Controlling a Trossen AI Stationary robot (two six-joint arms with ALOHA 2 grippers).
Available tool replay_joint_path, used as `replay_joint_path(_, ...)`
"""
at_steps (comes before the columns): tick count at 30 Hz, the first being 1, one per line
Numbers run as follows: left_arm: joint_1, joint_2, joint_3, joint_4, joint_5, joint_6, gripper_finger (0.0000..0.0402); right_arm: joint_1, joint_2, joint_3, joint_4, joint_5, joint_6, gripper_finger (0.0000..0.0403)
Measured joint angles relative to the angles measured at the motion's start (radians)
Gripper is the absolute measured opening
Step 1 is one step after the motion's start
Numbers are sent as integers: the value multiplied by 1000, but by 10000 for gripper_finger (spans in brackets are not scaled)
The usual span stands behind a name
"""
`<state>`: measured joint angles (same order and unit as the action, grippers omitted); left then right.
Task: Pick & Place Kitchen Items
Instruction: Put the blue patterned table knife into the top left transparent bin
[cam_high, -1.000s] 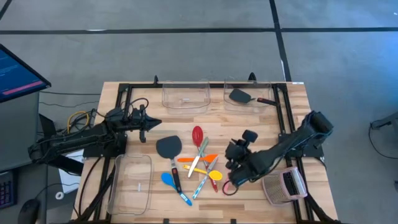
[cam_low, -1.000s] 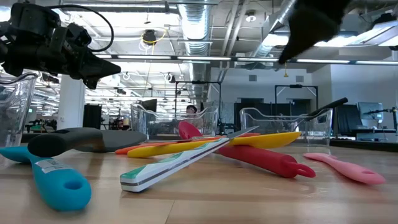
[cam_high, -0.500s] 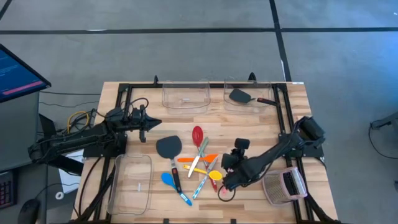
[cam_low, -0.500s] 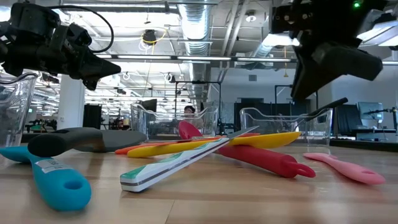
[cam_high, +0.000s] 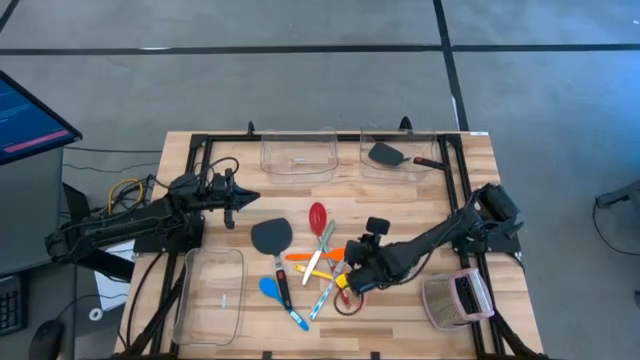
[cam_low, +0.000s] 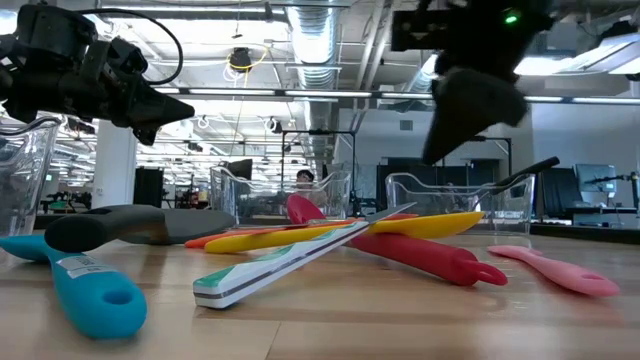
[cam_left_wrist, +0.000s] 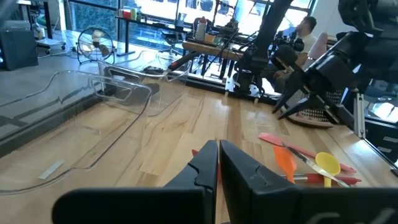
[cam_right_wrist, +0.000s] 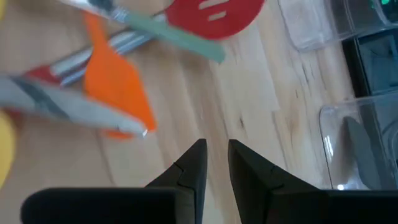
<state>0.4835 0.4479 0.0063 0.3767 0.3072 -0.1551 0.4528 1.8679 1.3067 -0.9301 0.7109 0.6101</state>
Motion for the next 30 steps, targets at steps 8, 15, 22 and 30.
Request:
replay_joint_path(8, 0, 0, 0, 5, 0, 0, 8, -65, 0, 27, 65, -289, -306, 60)
replay_joint_path(15, 0, 0, 0, 14, 0, 0, 8, -101, 0, 103, 172, -459, -550, 60)
replay_joint_path(22, 0, 0, 0, 14, 0, -1, 8, -119, 0, 199, 201, -554, -595, 60)
replay_joint_path(30, 0, 0, 0, 22, 0, -42, 8, -137, -7, 252, 179, -503, -576, 60)
